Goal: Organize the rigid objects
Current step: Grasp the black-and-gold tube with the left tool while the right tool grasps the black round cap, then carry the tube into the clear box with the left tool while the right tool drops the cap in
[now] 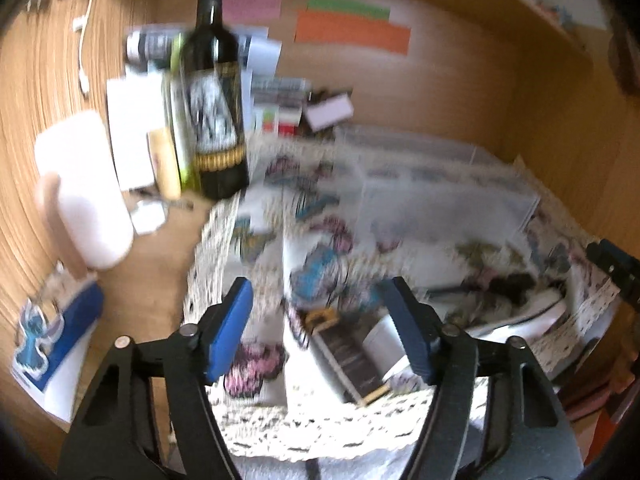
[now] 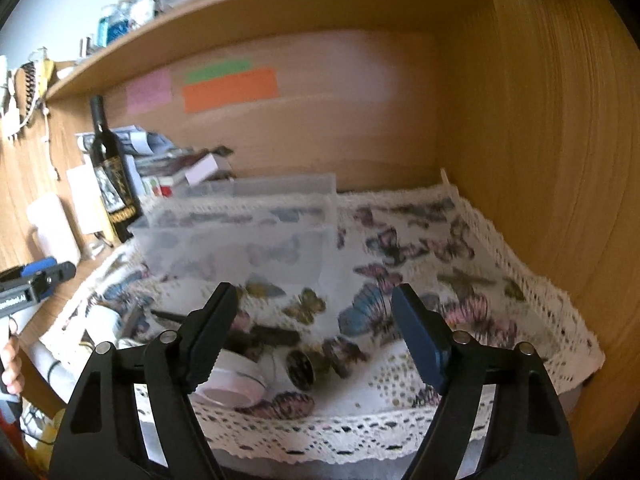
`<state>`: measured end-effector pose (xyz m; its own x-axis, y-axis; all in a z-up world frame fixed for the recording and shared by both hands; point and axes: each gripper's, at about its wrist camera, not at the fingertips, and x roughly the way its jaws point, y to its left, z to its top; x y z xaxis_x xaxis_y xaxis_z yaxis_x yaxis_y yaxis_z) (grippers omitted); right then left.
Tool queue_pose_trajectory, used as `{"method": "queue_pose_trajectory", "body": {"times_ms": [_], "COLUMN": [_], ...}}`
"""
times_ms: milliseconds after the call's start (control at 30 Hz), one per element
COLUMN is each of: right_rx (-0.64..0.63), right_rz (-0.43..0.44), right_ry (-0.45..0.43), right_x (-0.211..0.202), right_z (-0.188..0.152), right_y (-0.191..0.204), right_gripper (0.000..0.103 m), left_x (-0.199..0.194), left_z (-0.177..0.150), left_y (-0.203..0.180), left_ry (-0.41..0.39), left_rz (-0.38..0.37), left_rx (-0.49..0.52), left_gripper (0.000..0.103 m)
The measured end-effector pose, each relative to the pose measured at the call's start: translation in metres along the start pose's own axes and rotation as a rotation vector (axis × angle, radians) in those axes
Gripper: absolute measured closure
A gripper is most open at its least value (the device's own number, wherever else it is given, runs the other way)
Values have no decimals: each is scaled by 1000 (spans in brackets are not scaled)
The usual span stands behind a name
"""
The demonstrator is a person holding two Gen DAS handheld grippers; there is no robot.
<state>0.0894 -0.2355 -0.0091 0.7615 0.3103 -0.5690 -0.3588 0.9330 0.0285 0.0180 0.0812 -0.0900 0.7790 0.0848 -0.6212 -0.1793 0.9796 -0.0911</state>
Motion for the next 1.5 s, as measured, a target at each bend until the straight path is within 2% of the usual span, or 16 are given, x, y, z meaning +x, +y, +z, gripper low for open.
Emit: {"method": "queue_pose_trajectory", "body": {"times_ms": [133, 233, 533, 600, 733, 833, 967, 1100, 1200, 1233, 1267, 1367, 1500], "right_rx": [-1, 4, 2, -1, 6, 16, 4, -42, -81, -88, -85, -69, -43], "right_rz": [-16, -23, -8, -4, -11, -3, 8, -13, -28, -21, -13, -18, -4], "right_ry": [45, 74, 128, 130, 149, 170, 210, 218, 223, 235, 238, 235, 224], "right_x": [7, 11, 18, 18, 28, 34, 47, 53, 57, 60, 63, 65, 63], "right_z": [-8, -12, -24, -24, -25, -24, -24, -25, -25, -25, -25, -23, -21], "right_y": [-5, -7, -5, -3, -3, -8, -9, -3, 0, 1, 0, -4, -10], "right_gripper": [26, 26, 26, 26, 26, 27, 37, 47, 61, 72, 78, 84, 84], "left_x": [15, 21, 30, 31, 30, 29, 29, 28, 25, 23, 22, 17, 10], "left_z": [-16, -26, -28, -29, -30, -30, -28, -26, -24, -23, -22, -18, -10], "left_y": [6, 3, -13, -14, -12, -7, -2, 2, 3, 4, 4, 4, 3], "left_ry": [83, 117, 108, 100, 81, 76, 73, 71, 56, 50, 45, 23, -5], "left_rz": [10, 3, 30, 45, 73, 74, 75, 59, 67, 68, 70, 79, 77], "left_rx": [-12, -8, 47, 63, 77, 76, 71, 60, 68, 69, 71, 83, 87], "left_gripper": [38, 39, 43, 48, 67, 76, 87, 91, 93, 93, 93, 93, 93]}}
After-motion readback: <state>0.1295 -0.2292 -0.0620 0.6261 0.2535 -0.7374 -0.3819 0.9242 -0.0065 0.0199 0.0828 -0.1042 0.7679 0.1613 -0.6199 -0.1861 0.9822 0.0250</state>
